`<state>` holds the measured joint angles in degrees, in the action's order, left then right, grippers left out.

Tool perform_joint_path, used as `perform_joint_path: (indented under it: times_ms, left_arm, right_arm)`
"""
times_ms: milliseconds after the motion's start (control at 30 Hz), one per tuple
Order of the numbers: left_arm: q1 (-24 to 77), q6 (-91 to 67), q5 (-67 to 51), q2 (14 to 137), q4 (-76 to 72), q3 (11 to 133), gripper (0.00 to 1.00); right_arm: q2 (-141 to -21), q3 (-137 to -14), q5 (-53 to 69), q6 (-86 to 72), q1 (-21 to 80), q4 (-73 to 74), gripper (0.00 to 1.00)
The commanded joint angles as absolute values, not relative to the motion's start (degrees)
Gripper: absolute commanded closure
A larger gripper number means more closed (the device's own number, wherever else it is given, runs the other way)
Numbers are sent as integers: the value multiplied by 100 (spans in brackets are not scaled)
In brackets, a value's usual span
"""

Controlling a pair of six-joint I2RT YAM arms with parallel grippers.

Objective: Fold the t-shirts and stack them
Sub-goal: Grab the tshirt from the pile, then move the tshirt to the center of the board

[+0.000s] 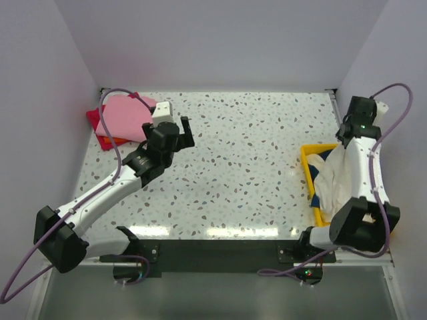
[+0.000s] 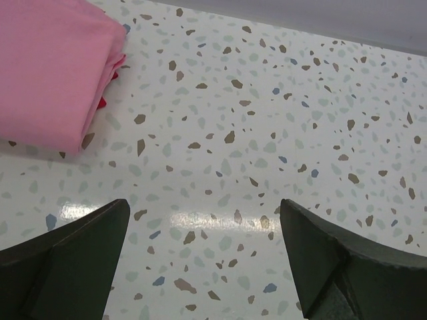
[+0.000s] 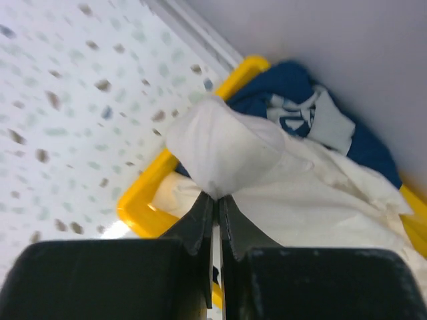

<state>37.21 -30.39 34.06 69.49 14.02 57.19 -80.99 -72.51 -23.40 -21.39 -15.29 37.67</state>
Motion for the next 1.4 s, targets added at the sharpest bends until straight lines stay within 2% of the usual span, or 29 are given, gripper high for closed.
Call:
perform_joint_path:
  times_ms: [0,167,233,400,467,667,833,967,1067,1133,1167,1233,1267,1300,1367]
  left_arm:
    - [3727,-2953,3244,7031,1046,5932,0]
    - [3727,-2988,3138,7023,1028,5950,0]
    - [3727,-3014,3138,6979,1072,5924,0]
    - [3727,-3085,3146,6777,1099,5766,0]
    - [3727,-3137,3146,6689,1090,5713,0]
    - [3727,-3322,3155,6557,1125,5608,0]
    - [3727,-3322,3225,6504,1195,5599,0]
    - [3735,-3401,3410,6425,1336,5599,0]
    - [3727,-3445,3568,6416,1476,5555,0]
    - [3727,-3463,3647,6416,1564,5537,0]
    - [3727,-3454,3691,6416,1582,5520,0]
    - [3718,-3410,3744,6460,1626,5493,0]
    - [3709,-3401,3779,6477,1661,5484,0]
    - [3700,-3410,3805,6512,1722,5476,0]
    - [3621,-3419,3779,6574,1977,5493,0]
  right_arm:
    - [-7191,-8224,-2207,-2135,-1520,3762,100]
    - [-6794,-9087,-1022,-2540,-1494,3245,100]
    - [-6733,-9412,-179,-2619,-1485,2656,100]
    - [-6969,-10307,1717,-3293,-1257,1191,100]
    - [-7267,-10668,1942,-3436,-777,871,100]
    - [-8408,-12417,2179,-3015,1095,817,100]
    - [-8929,-13306,2198,-3015,1704,888,100]
    - [-8860,-12991,1882,-2997,1784,738,100]
    - [-8605,-11696,1048,-2839,1784,852,100]
    - [-8386,-10955,20,-2830,1784,1062,100]
    - [-8306,-10107,-365,-2795,1784,1185,91]
    - [-8183,-9329,-1384,-2786,1784,1414,78]
    - [-8078,-8647,-1650,-2786,1775,1659,67]
    - [-8034,-8353,-1809,-2734,1784,1739,40]
    - [-8007,-7869,-1548,-2332,1767,1993,20]
